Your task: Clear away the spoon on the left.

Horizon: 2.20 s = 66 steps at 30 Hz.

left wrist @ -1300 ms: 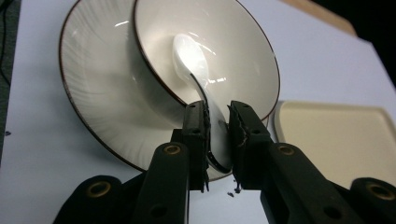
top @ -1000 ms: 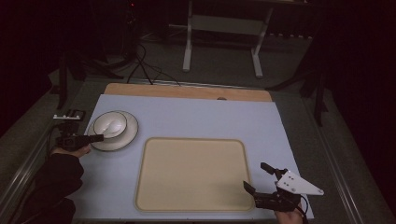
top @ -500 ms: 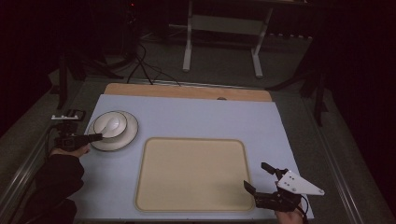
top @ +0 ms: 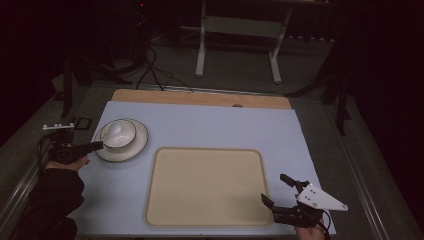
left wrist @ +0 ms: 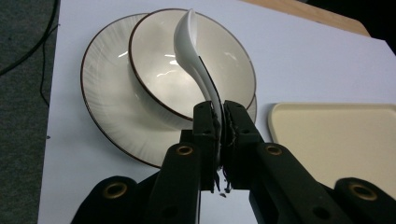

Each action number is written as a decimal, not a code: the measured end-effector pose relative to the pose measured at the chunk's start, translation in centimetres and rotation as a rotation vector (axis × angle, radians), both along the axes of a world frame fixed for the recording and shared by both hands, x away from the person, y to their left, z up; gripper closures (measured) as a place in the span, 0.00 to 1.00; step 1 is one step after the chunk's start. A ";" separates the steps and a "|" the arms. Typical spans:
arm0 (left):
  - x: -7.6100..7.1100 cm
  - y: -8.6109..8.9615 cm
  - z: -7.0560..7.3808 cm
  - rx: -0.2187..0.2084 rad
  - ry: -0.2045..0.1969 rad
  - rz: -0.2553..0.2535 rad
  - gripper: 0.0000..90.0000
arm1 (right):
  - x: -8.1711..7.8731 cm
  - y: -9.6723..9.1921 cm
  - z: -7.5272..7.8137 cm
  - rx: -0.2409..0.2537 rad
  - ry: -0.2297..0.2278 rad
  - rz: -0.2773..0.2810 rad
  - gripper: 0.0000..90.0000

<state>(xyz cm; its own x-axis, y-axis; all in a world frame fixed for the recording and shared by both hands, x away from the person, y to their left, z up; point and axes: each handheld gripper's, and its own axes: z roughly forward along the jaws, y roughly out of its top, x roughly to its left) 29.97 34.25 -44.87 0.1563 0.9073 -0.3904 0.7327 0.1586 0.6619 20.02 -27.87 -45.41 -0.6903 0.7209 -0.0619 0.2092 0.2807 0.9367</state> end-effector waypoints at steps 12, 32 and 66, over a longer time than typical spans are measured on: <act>-1.4 -1.2 2.6 0.014 -0.051 0.009 0.95 | 0.0 0.0 0.0 0.001 0.002 -0.003 0.16; -2.9 -4.6 3.9 0.039 -0.089 -0.031 0.95 | 0.1 -0.1 0.0 0.009 0.004 -0.009 0.16; -5.3 -11.3 4.9 0.001 -0.174 -0.107 0.95 | 0.0 -0.2 0.0 0.013 -0.002 0.005 0.15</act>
